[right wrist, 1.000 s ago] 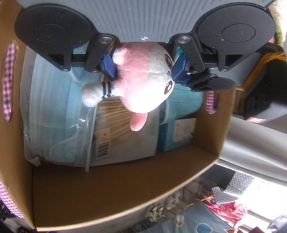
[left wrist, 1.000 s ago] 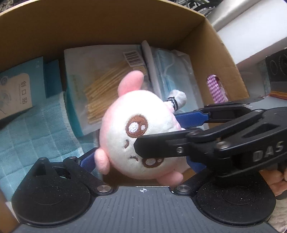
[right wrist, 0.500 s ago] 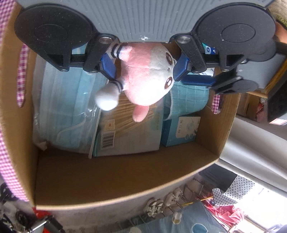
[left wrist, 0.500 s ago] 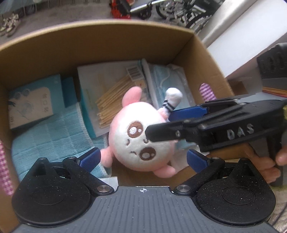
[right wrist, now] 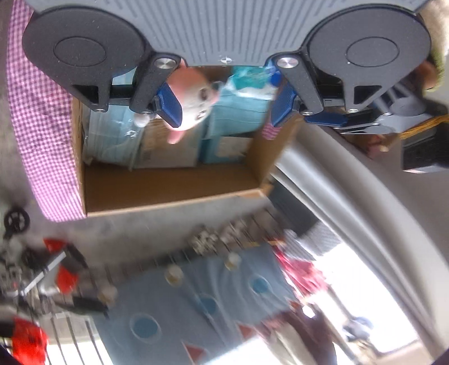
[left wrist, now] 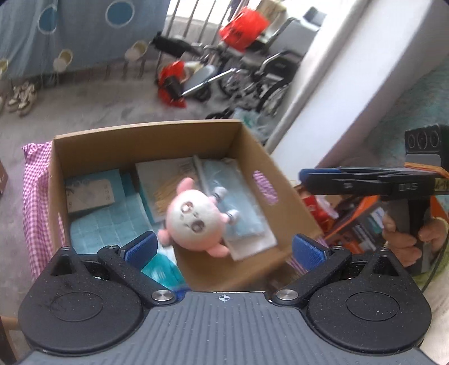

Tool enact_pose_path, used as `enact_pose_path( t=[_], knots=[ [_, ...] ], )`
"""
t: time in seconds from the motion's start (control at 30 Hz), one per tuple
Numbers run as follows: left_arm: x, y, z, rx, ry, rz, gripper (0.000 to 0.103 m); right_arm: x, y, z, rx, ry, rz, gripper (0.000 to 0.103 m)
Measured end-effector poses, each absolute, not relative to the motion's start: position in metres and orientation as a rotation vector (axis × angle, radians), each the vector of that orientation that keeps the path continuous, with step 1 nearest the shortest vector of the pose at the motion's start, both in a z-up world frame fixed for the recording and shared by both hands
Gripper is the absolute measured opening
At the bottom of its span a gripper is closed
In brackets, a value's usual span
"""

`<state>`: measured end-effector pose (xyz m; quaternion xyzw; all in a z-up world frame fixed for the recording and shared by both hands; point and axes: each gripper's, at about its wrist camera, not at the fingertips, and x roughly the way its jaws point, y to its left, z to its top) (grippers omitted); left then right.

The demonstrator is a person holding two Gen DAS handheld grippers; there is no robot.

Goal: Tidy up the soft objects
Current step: 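Open the right gripper to release the plush toy and withdraw, then grasp the green scrunchie on the tablecloth with the right gripper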

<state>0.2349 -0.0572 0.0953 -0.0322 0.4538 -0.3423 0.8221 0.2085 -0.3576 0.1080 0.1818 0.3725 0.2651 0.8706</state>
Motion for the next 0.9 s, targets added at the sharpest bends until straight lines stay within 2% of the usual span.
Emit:
enact_pose_path(
  t=[0.17,0.33,0.53,0.77,0.9],
  knots=[
    [0.177,-0.049,0.084,-0.046,0.938,-0.771,0.103,0.141,-0.367,0.108,0.407,0.724,0.627,0.077],
    [0.136,-0.069,0.032,-0.002,0.981,-0.801,0.103,0.111,-0.356,0.058,0.426,0.81,0.565,0.077],
    [0.11,-0.114,-0.025,0.145,1.01,-0.816,0.102,0.12,-0.336,-0.007,0.433,0.965,0.436,0.071],
    [0.11,-0.137,-0.061,0.186,1.0,-0.804,0.102,0.127,-0.313,-0.025,0.33,1.003,0.389,0.066],
    [0.113,-0.144,-0.069,0.223,0.984,-0.793,0.099,0.136,-0.304,-0.039,0.29,1.036,0.375,0.06]
  ],
)
